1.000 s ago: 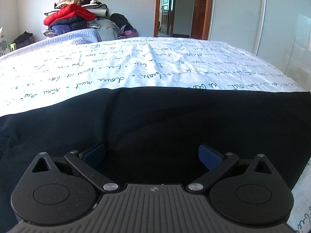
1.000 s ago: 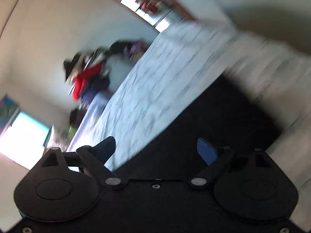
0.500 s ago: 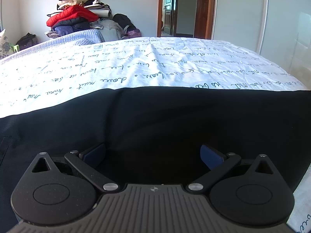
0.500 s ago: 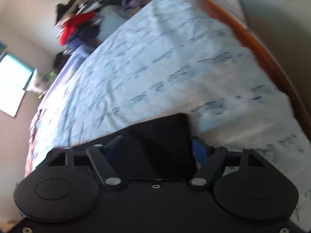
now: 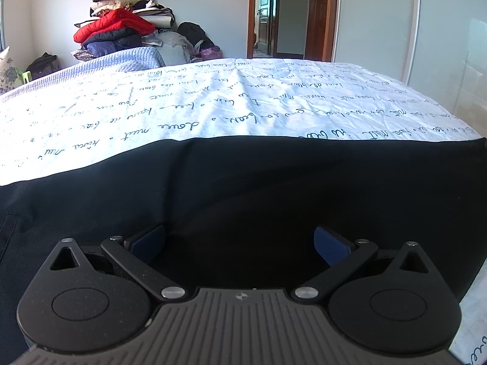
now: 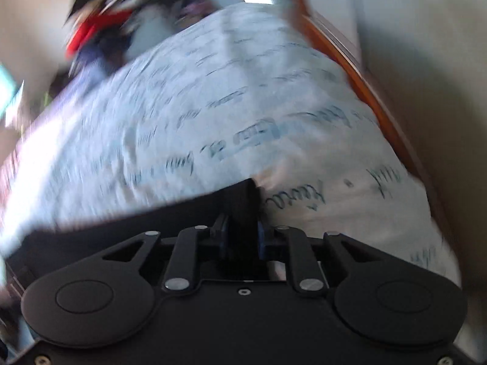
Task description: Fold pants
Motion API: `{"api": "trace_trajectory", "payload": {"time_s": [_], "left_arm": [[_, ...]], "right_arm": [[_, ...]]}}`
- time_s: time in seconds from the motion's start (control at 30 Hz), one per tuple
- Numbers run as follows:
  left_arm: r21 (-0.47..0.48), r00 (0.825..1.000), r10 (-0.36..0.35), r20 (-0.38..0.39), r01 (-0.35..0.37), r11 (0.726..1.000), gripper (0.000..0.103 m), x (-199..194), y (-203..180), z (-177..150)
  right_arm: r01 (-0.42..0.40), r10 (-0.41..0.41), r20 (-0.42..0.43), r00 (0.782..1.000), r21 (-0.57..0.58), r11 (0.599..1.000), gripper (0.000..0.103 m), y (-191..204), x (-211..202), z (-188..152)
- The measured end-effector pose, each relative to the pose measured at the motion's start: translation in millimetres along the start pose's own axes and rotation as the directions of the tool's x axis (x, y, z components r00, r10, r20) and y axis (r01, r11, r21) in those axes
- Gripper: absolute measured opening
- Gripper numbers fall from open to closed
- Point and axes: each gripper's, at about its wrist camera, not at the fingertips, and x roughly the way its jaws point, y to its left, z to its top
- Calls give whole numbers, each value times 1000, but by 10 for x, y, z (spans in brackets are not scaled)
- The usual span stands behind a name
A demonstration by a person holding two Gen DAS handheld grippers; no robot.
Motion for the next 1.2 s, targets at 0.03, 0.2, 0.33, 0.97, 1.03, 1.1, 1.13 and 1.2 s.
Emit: {"api": "trace_trajectory", "payload": {"time_s": [0.03, 0.2, 0.33, 0.97, 1.03, 1.1, 1.13, 1.2], "left_arm": [[-2, 1000, -1, 0, 1, 1000, 103, -1, 5, 2], [0, 1000, 2, 0, -2, 1000, 103, -3, 10, -1], [3, 1000, 5, 1, -5, 1000, 103, -6, -3, -8], [-7, 1000, -9, 9, 9, 1000, 103, -34, 26, -19], [-8, 1000, -9, 9, 9, 1000, 103, -36, 22, -19], [-8, 1000, -9, 9, 9, 1000, 103, -36, 22, -19], [-8, 1000, -9, 9, 9, 1000, 103, -36, 23, -19], [-8, 1000, -9, 8, 9, 1000, 103, -35, 23, -20]], "right_arm": [[22, -24, 61, 998, 33, 999, 51, 24, -146, -50], [-330, 330, 22, 944, 49, 943, 76, 256, -191, -558], [-57, 48, 94, 994, 95, 994, 0, -15, -237, -758], [-352, 189, 332, 924, 547, 760, 87, -136, -655, -1487], [-310, 147, 316, 937, 565, 764, 85, -104, -592, -1454], [-261, 94, 302, 948, 577, 774, 78, -69, -587, -1434], [-249, 80, 302, 950, 577, 778, 78, -52, -579, -1427], [-219, 59, 291, 955, 556, 802, 81, 28, -556, -1402]]}}
